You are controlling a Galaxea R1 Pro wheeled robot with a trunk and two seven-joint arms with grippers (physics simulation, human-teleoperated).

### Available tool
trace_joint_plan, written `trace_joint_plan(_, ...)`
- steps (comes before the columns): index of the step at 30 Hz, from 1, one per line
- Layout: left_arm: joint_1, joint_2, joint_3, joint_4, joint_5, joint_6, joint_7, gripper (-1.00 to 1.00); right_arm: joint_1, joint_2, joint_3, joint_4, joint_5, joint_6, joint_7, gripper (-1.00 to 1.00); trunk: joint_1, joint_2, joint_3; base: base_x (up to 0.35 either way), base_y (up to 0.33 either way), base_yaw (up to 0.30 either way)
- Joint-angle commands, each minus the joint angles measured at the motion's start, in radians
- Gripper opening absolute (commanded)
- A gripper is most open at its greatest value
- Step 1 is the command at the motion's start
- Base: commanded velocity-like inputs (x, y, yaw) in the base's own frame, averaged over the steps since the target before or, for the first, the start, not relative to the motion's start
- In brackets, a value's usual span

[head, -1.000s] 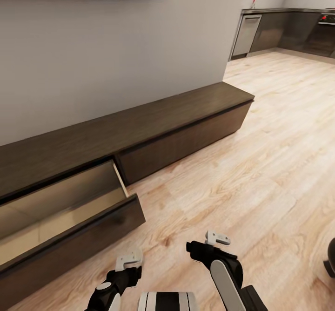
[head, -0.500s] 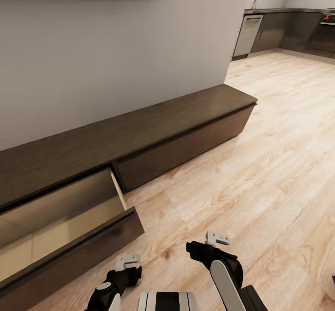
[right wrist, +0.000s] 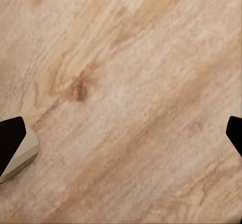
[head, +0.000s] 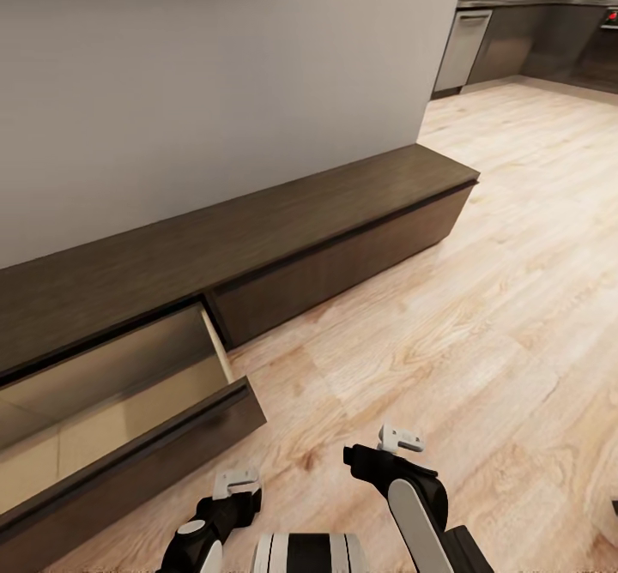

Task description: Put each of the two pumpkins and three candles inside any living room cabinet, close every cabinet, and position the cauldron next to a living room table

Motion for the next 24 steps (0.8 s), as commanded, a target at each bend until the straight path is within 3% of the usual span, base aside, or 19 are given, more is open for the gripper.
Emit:
trace_joint_plan(1, 0.000, 0.001, -0.002, -0.001, 0.011, 0.003, 0.010, 1.00, -0.001, 0.000, 0.001, -0.001, -0.009, 0.001, -0.010, 1.00, 0.000, -0.001, -0.005, 0.000, 0.000, 0.000)
trace_joint_plan(11, 0.000, 0.001, -0.002, -0.001, 0.011, 0.002, 0.010, 1.00, -0.001, 0.000, 0.002, -0.001, -0.009, 0.001, -0.010, 1.00, 0.005, -0.003, -0.043, 0.000, 0.000, 0.000)
trace_joint_plan(15, 0.000, 0.001, -0.002, -0.001, 0.011, 0.002, 0.010, 1.00, 0.000, -0.005, 0.001, -0.012, -0.011, 0.010, 0.028, 1.00, 0.005, -0.003, -0.043, 0.000, 0.000, 0.000)
trace_joint_plan(18, 0.000, 0.001, -0.002, -0.001, 0.011, 0.002, 0.010, 1.00, 0.001, -0.014, -0.027, -0.017, -0.016, 0.064, 0.145, 1.00, 0.005, -0.003, -0.043, 0.000, 0.000, 0.000)
trace_joint_plan(21, 0.000, 0.001, -0.002, -0.001, 0.011, 0.002, 0.010, 1.00, 0.003, -0.024, -0.166, -0.019, -0.038, 0.162, 0.427, 1.00, 0.005, -0.003, -0.043, 0.000, 0.000, 0.000)
trace_joint_plan(24, 0.000, 0.001, -0.002, -0.001, 0.011, 0.002, 0.010, 1.00, 0.006, -0.028, -0.250, -0.019, -0.043, 0.199, 0.596, 1.00, 0.005, -0.003, -0.043, 0.000, 0.000, 0.000)
